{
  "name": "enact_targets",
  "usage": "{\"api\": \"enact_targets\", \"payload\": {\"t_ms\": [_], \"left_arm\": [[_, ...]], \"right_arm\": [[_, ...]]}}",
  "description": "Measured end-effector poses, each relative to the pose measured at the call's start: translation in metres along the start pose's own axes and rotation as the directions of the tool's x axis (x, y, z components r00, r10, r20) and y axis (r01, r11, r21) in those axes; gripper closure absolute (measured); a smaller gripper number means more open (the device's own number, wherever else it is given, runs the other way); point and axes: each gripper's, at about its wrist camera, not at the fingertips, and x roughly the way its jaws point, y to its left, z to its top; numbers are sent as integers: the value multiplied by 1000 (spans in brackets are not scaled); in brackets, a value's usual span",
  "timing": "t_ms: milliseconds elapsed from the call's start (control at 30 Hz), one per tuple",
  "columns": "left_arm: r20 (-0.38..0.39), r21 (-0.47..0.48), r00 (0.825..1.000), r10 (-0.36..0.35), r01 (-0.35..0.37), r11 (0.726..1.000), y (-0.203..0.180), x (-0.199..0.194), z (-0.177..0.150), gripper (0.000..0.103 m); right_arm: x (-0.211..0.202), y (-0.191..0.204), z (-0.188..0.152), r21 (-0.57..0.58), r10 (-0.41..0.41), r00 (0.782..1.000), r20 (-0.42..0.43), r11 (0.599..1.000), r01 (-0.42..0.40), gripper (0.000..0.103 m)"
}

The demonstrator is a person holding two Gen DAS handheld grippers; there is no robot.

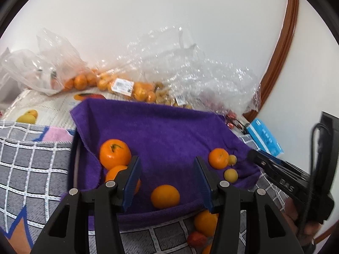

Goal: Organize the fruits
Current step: 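Open the left gripper onto the towel, then raise both grippers away, then grasp an orange with the right gripper while the left gripper approaches a small red fruit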

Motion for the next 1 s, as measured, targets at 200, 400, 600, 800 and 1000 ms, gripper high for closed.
{"api": "enact_targets", "payload": {"t_ms": [200,400,600,800,1000], "left_arm": [[62,29,997,39,-41,999,-2,-18,8,55],[28,92,999,19,-21,996,-8,-45,16,54],[-10,125,995,97,-95,988,8,-63,-9,48],[-81,58,987,139,-134,989,40,-69,-41,39],[-129,15,973,190,-190,982,62,-71,-65,38]], "right_arm": [[-34,6,-13,18,5,1000,-9,1000,-5,70],[-60,15,-27,-14,-31,999,-17,999,31,70],[-65,22,-56,-6,-24,999,-37,1000,24,69],[-59,28,-73,22,5,996,-88,1000,-4,58],[-57,33,-80,25,36,991,-125,999,-33,51]]}}
